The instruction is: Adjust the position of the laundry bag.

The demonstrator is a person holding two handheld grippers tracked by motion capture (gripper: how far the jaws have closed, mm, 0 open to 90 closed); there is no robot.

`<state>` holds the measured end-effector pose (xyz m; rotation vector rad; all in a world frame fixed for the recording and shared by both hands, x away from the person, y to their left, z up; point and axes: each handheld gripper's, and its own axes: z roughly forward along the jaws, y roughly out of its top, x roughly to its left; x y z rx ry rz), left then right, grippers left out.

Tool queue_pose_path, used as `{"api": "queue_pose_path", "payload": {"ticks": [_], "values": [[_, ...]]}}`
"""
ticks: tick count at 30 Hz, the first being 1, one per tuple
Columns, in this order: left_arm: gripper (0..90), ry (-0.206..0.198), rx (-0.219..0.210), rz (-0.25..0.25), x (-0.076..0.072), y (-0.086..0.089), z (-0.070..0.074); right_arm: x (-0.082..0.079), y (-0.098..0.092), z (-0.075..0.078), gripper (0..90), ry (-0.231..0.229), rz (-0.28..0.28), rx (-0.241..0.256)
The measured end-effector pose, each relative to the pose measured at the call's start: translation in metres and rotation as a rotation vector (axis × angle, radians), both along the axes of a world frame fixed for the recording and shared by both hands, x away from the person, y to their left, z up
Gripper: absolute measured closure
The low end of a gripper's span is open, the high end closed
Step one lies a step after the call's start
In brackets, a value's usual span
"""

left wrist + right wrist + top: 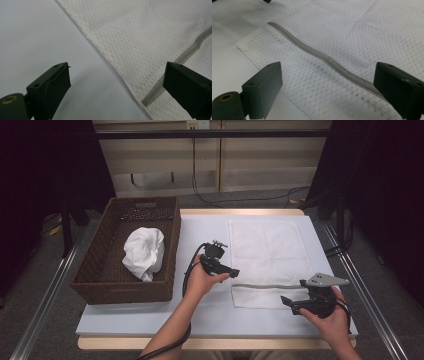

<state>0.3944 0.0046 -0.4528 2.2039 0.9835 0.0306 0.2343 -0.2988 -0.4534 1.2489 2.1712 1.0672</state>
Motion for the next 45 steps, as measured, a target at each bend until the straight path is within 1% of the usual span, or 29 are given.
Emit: {"api": "queue_pose_path", "payload": {"ticks": [1, 2, 5, 6, 11, 13, 14, 16, 17, 18, 19, 21, 22, 23, 25, 28, 29, 30, 31, 32, 35, 36, 37, 38, 39, 40, 41, 42, 45], "values": [[8.3, 0.007, 0.009, -0.003, 0.003, -0.001, 0.0, -0.001, -0.001, 0.0, 7.9, -0.001, -0.003, -0.001], [8.3, 0.011, -0.004, 0.01, 0.005, -0.003, -0.001, -0.001, -0.001, 0.0, 7.9, -0.001, -0.003, -0.001], [11.1, 0.013, 0.001, 0.015, 0.012, -0.006, -0.003, -0.003, -0.002, 0.0, 7.8, -0.006, -0.007, -0.002], [13.5, 0.013, 0.0, 0.029, 0.015, -0.007, -0.004, -0.003, -0.002, 0.001, 7.8, -0.01, -0.011, -0.001], [17.5, 0.015, -0.017, 0.059, 0.026, -0.008, -0.005, -0.003, 0.0, 0.0, 7.8, -0.002, -0.001, -0.004], [20.1, 0.012, -0.009, 0.049, 0.03, -0.008, -0.005, -0.002, 0.001, 0.0, 7.9, -0.008, 0.002, -0.004], [20.8, 0.013, -0.016, 0.061, 0.031, -0.009, -0.005, -0.001, 0.002, 0.0, 7.8, -0.004, 0.002, -0.002], [23.0, 0.01, -0.018, 0.053, 0.034, -0.01, -0.006, 0.0, 0.003, 0.0, 7.9, -0.007, 0.005, -0.006], [23.4, 0.011, -0.034, 0.07, 0.034, -0.011, -0.007, 0.001, 0.003, 0.0, 7.9, -0.009, 0.008, -0.005], [24.4, 0.011, -0.035, 0.06, 0.036, -0.011, -0.008, 0.002, 0.003, 0.0, 7.9, -0.006, 0.01, -0.004], [26.4, 0.019, -0.049, 0.069, 0.037, -0.012, -0.01, 0.002, 0.004, 0.0, 7.9, -0.004, 0.012, -0.003], [30.8, 0.016, -0.035, 0.047, 0.039, -0.012, -0.011, 0.004, 0.004, 0.0, 7.9, -0.007, 0.012, -0.003], [31.8, 0.014, -0.044, 0.07, 0.039, -0.014, -0.012, 0.004, 0.005, 0.0, 7.9, -0.008, 0.016, -0.003], [31.8, 0.007, -0.033, 0.058, 0.04, -0.014, -0.012, 0.005, 0.005, 0.0, 7.9, -0.014, 0.023, -0.005], [32.4, 0.006, -0.054, 0.059, 0.042, -0.015, -0.013, 0.006, 0.006, 0.0, 7.9, -0.011, 0.021, -0.003], [34.6, 0.006, -0.051, 0.074, 0.044, -0.019, -0.014, 0.006, 0.007, 0.0, 7.9, -0.015, 0.028, -0.005], [34.8, 0.009, -0.056, 0.079, 0.045, -0.02, -0.014, 0.006, 0.007, 0.001, 7.9, -0.015, 0.029, -0.005], [37.6, 0.024, -0.074, 0.09, 0.045, -0.021, -0.014, 0.007, 0.007, 0.001, 7.9, -0.018, 0.029, -0.007], [37.6, 0.034, -0.071, 0.085, 0.047, -0.021, -0.014, 0.006, 0.006, 0.001, 7.9, -0.016, 0.029, -0.004], [37.9, 0.038, -0.07, 0.094, 0.048, -0.022, -0.015, 0.006, 0.006, 0.001, 7.9, -0.018, 0.026, -0.004], [42.8, 0.034, -0.051, 0.09, 0.05, -0.023, -0.018, 0.006, 0.005, 0.001, 7.9, -0.017, 0.025, -0.001], [44.1, 0.04, -0.057, 0.1, 0.05, -0.024, -0.019, 0.006, 0.005, 0.002, 7.9, -0.019, 0.023, -0.004], [45.8, 0.043, -0.049, 0.097, 0.051, -0.024, -0.019, 0.006, 0.005, 0.002, 7.9, -0.021, 0.016, -0.003], [45.8, 0.05, -0.051, 0.111, 0.052, -0.025, -0.02, 0.006, 0.005, 0.002, 7.9, -0.021, 0.016, -0.003], [47.4, 0.065, -0.052, 0.097, 0.053, -0.025, -0.021, 0.006, 0.004, 0.002, 7.9, -0.022, 0.016, -0.003], [48.7, 0.073, -0.068, 0.119, 0.053, -0.027, -0.022, 0.006, 0.004, 0.002, 7.9, -0.022, 0.015, -0.003], [49.0, 0.073, -0.05, 0.105, 0.053, -0.026, -0.022, 0.006, 0.004, 0.002, 7.9, -0.021, 0.018, -0.001], [49.6, 0.075, -0.056, 0.12, 0.053, -0.028, -0.022, 0.006, 0.004, 0.002, 7.9, -0.022, 0.018, -0.002], [53.6, 0.084, -0.052, 0.131, 0.054, -0.027, -0.022, 0.006, 0.004, 0.002, 7.9, -0.024, 0.02, -0.004]]}}
